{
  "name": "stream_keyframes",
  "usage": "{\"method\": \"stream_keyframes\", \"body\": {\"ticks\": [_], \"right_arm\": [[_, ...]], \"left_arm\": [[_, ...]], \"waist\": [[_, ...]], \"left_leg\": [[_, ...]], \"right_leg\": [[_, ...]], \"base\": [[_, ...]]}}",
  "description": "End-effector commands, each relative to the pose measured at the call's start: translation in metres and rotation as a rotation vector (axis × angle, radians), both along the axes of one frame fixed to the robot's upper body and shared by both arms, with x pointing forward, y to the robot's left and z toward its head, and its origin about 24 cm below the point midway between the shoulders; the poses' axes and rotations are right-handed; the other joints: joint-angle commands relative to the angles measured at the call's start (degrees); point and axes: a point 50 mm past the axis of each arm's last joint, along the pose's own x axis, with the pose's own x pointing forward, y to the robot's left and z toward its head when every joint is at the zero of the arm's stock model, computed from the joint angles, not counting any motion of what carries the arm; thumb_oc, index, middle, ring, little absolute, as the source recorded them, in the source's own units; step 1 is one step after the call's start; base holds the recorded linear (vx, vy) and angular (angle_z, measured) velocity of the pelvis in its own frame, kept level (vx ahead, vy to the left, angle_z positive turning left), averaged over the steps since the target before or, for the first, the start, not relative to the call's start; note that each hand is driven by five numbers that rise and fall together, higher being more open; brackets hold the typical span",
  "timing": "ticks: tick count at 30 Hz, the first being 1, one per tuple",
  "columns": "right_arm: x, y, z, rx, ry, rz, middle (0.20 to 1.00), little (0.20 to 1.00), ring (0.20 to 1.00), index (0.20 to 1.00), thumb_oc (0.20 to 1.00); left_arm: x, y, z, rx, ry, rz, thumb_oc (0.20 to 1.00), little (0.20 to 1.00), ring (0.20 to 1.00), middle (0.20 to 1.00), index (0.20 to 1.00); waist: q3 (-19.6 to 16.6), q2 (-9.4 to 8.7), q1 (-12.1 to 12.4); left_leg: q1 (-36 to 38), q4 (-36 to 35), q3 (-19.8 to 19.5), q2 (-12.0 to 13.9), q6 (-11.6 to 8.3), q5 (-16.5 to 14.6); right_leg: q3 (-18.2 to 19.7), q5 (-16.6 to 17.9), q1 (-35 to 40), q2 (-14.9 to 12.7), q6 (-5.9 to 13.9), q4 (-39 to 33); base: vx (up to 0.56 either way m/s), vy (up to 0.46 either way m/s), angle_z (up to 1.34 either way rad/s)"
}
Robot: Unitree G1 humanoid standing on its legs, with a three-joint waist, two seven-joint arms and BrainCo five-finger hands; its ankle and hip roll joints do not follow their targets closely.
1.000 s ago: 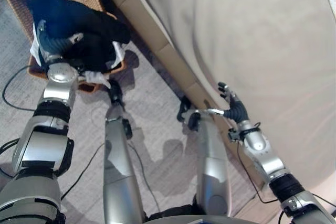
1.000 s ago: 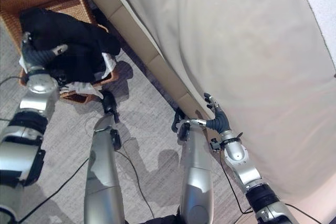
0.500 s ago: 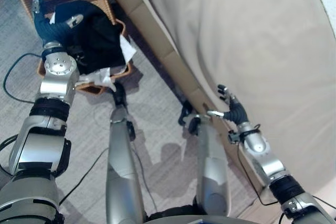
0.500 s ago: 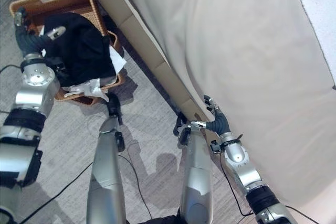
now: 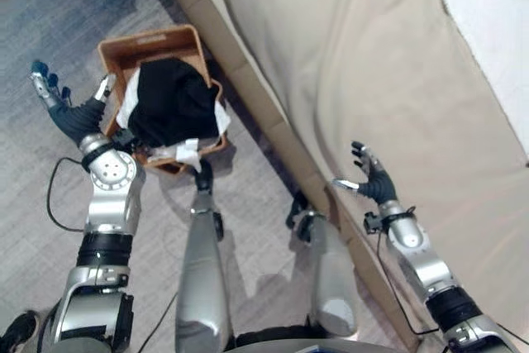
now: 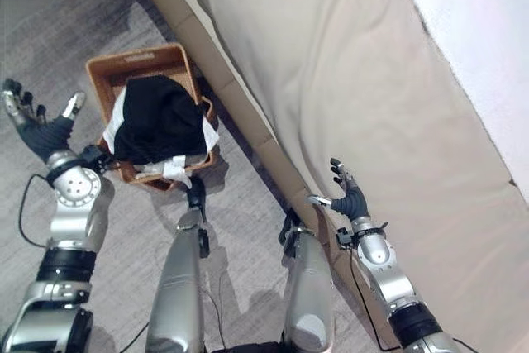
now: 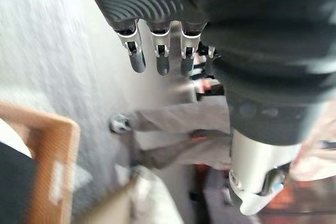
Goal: Pick up clothes into the bucket
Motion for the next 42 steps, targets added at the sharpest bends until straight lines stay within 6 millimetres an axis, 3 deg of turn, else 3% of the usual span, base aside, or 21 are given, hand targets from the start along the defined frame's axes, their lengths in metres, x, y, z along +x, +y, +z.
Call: {"method": "stream_keyframes", "body": {"ticks": [1, 2, 3, 4, 8, 9, 10, 11, 12, 14, 17, 18, 25, 28, 36, 42], "right_arm": [[-0.001, -0.011, 0.004, 0.026, -0.023, -0.052, 1.000, 1.000, 1.000, 1.000, 1.000], [-0.001, -0.013, 0.002, 0.030, -0.015, -0.057, 1.000, 1.000, 1.000, 1.000, 1.000], [-0.001, -0.013, 0.002, 0.030, -0.014, -0.056, 1.000, 1.000, 1.000, 1.000, 1.000], [-0.002, -0.012, -0.003, 0.046, 0.005, -0.061, 1.000, 1.000, 1.000, 1.000, 1.000], [-0.002, -0.009, -0.007, 0.098, 0.018, -0.061, 1.000, 1.000, 1.000, 1.000, 1.000], [-0.004, -0.009, -0.010, 0.150, 0.029, -0.069, 1.000, 1.000, 1.000, 1.000, 1.000], [-0.004, -0.010, -0.010, 0.150, 0.030, -0.070, 1.000, 1.000, 1.000, 1.000, 1.000], [-0.006, -0.010, -0.016, 0.214, 0.045, -0.092, 1.000, 1.000, 1.000, 1.000, 1.000], [-0.006, -0.011, -0.016, 0.214, 0.045, -0.092, 1.000, 1.000, 1.000, 1.000, 1.000], [-0.012, -0.015, -0.025, 0.322, 0.064, -0.146, 1.000, 1.000, 1.000, 1.000, 1.000], [-0.019, -0.017, -0.032, 0.353, 0.090, -0.165, 1.000, 1.000, 1.000, 1.000, 1.000], [-0.027, -0.019, -0.041, 0.385, 0.125, -0.174, 1.000, 1.000, 1.000, 1.000, 1.000], [-0.045, -0.027, -0.063, 0.355, 0.217, -0.240, 1.000, 1.000, 1.000, 1.000, 1.000], [-0.059, -0.023, -0.082, 0.372, 0.299, -0.268, 1.000, 1.000, 1.000, 1.000, 1.000], [-0.071, -0.001, -0.097, 0.455, 0.361, -0.279, 1.000, 1.000, 1.000, 1.000, 1.000], [-0.073, 0.017, -0.100, 0.479, 0.395, -0.201, 1.000, 1.000, 1.000, 1.000, 1.000]], "left_arm": [[-0.006, -0.024, 0.024, 0.095, -0.182, -0.167, 1.000, 1.000, 1.000, 1.000, 1.000], [-0.005, -0.024, 0.009, 0.082, -0.139, -0.210, 1.000, 1.000, 1.000, 1.000, 1.000], [-0.005, -0.024, 0.009, 0.082, -0.139, -0.211, 1.000, 1.000, 1.000, 1.000, 1.000], [-0.003, -0.036, -0.006, 0.030, -0.109, -0.319, 1.000, 1.000, 1.000, 1.000, 1.000], [-0.005, -0.053, -0.030, -0.034, -0.055, -0.473, 1.000, 1.000, 1.000, 1.000, 1.000], [-0.007, -0.060, -0.048, -0.050, 0.010, -0.549, 1.000, 1.000, 1.000, 1.000, 1.000], [-0.007, -0.060, -0.048, -0.050, 0.010, -0.550, 1.000, 1.000, 1.000, 1.000, 1.000], [-0.011, -0.066, -0.063, -0.061, 0.064, -0.609, 1.000, 1.000, 1.000, 1.000, 1.000], [-0.011, -0.066, -0.063, -0.061, 0.065, -0.609, 1.000, 1.000, 1.000, 1.000, 1.000], [-0.020, -0.075, -0.089, -0.078, 0.169, -0.686, 1.000, 1.000, 1.000, 1.000, 1.000], [-0.028, -0.078, -0.098, -0.054, 0.214, -0.725, 1.000, 1.000, 1.000, 1.000, 1.000], [-0.035, -0.082, -0.112, -0.055, 0.278, -0.767, 1.000, 1.000, 1.000, 1.000, 1.000], [-0.058, -0.090, -0.152, -0.068, 0.467, -0.856, 1.000, 1.000, 1.000, 1.000, 1.000], [-0.074, -0.092, -0.180, -0.075, 0.608, -0.881, 1.000, 1.000, 1.000, 1.000, 1.000], [-0.094, -0.098, -0.209, -0.095, 0.747, -0.891, 1.000, 1.000, 1.000, 1.000, 1.000], [-0.100, -0.106, -0.215, -0.092, 0.781, -0.927, 1.000, 1.000, 1.000, 1.000, 1.000]], "waist": [[-0.47, 0.49, 0.00], [-1.21, 0.55, 0.02], [-1.15, 0.54, 0.04], [-2.40, 0.32, -0.25], [-4.74, 0.47, -0.42], [-6.63, 0.77, -0.77], [-6.56, 0.75, -0.70], [-8.49, 1.15, -0.98], [-8.45, 1.13, -0.94], [-11.25, 1.90, -1.63], [-13.12, 2.31, -2.19], [-14.84, 2.54, -2.90], [-19.21, 3.46, -4.45], [-21.19, 4.10, -5.79], [-22.40, 5.47, -7.76], [-22.70, 5.73, -7.97]], "left_leg": [[5.15, 1.10, 0.91, -0.03, 1.53, -6.93], [7.84, -0.23, 1.16, 0.36, 1.32, -6.78], [8.03, -0.35, 1.17, 0.38, 1.31, -6.75], [9.85, -2.01, 2.05, 0.28, 1.52, -4.69], [14.67, -4.69, 2.83, 0.98, 1.03, -4.17], [17.46, -6.14, 3.57, 1.37, 0.76, -3.98], [17.64, -6.25, 3.61, 1.39, 0.75, -3.95], [20.28, -7.58, 4.46, 1.53, 0.61, -3.83], [20.39, -7.65, 4.50, 1.54, 0.60, -3.81], [24.76, -10.01, 5.81, 1.52, 0.50, -3.48], [26.91, -11.22, 6.34, 1.47, 0.49, -3.22], [29.06, -11.98, 6.77, 1.67, 0.37, -3.28], [35.65, -13.93, 9.39, 3.20, 0.02, -3.71], [39.06, -15.48, 12.08, 4.21, -0.54, -3.59], [42.29, -18.43, 15.46, 5.78, -1.64, -2.10], [43.68, -17.42, 16.82, 6.45, -1.95, -2.70]], "right_leg": [[0.60, 12.40, 4.30, -1.26, 2.69, -8.64], [0.46, 12.78, 6.70, -1.05, 2.74, -10.37], [0.44, 12.82, 6.87, -1.02, 2.73, -10.47], [-0.47, 14.79, 9.17, -1.08, 2.10, -13.36], [-0.10, 15.55, 13.62, -0.01, 2.29, -17.27], [0.26, 15.62, 15.99, 0.67, 2.41, -19.28], [0.28, 15.66, 16.12, 0.70, 2.41, -19.36], [0.63, 15.70, 18.17, 1.35, 2.52, -20.93], [0.66, 15.72, 18.24, 1.37, 2.52, -20.97], [1.67, 15.69, 20.92, 2.32, 2.57, -22.45], [2.09, 15.37, 22.48, 2.80, 2.61, -23.27], [2.82, 14.95, 23.85, 3.39, 2.52, -23.57], [5.58, 14.14, 27.57, 5.02, 2.40, -25.01], [7.83, 14.18, 28.88, 6.21, 2.38, -26.73], [9.81, 13.87, 29.26, 8.07, 2.10, -27.80], [10.87, 13.67, 30.29, 8.92, 1.75, -28.59]], "base": [[0.06, 0.003, -0.03], [0.06, 0.003, -0.06], [0.03, 0.001, -0.07], [-0.02, -0.001, -0.09], [0.10, -0.024, -0.19], [0.08, -0.005, -0.17], [0.16, -0.011, -0.27], [0.07, -0.008, -0.25], [0.11, -0.007, -0.30], [0.10, -0.008, -0.25], [0.11, -0.027, -0.25], [0.09, -0.057, -0.11], [0.08, -0.050, -0.23], [0.03, -0.041, -0.42], [-0.01, -0.028, -0.31], [0.01, -0.016, -0.11]]}}
